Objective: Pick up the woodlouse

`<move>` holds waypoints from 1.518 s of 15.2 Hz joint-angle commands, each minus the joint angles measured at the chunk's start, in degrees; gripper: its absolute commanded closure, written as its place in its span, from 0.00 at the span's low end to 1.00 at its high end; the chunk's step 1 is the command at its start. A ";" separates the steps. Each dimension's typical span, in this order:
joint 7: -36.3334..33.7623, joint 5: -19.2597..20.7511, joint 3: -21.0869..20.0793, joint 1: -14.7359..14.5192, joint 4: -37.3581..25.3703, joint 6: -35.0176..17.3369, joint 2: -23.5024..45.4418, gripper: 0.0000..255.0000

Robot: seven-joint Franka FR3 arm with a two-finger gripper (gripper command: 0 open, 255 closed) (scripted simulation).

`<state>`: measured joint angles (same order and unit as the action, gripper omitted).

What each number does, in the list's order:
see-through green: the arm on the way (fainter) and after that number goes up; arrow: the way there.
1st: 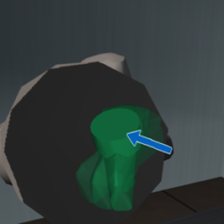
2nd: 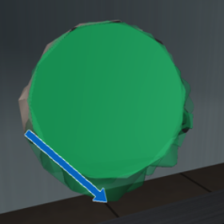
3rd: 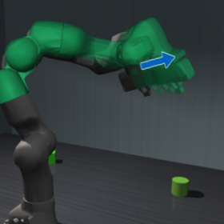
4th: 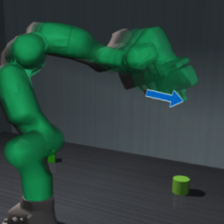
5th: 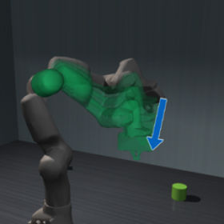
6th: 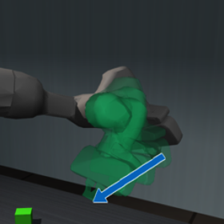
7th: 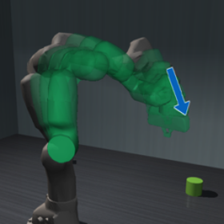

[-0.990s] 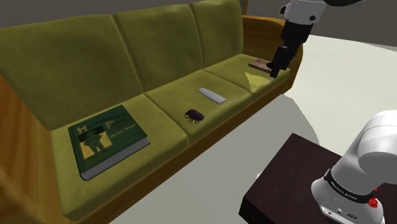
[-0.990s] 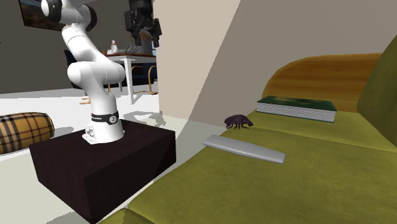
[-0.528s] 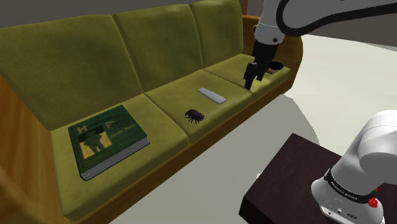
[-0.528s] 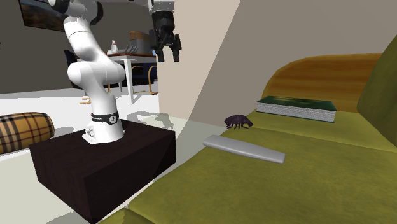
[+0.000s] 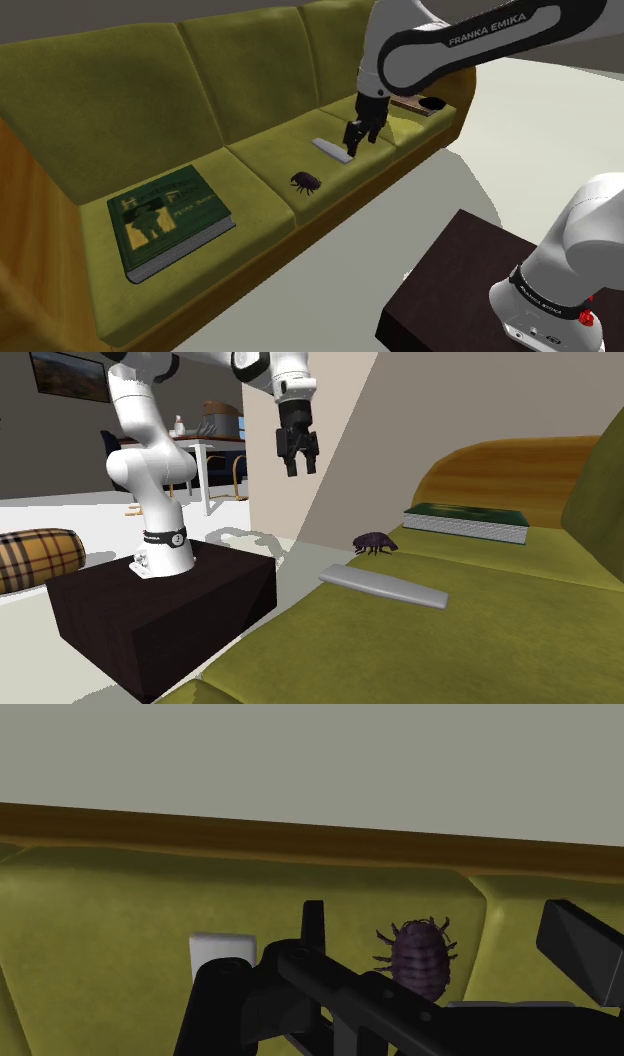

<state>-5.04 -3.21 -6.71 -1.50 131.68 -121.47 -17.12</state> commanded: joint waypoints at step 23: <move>-13.28 10.59 -2.35 -3.22 -20.23 -17.17 37.45 0.00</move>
<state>-18.23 7.27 -9.11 -4.72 111.09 -137.99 20.06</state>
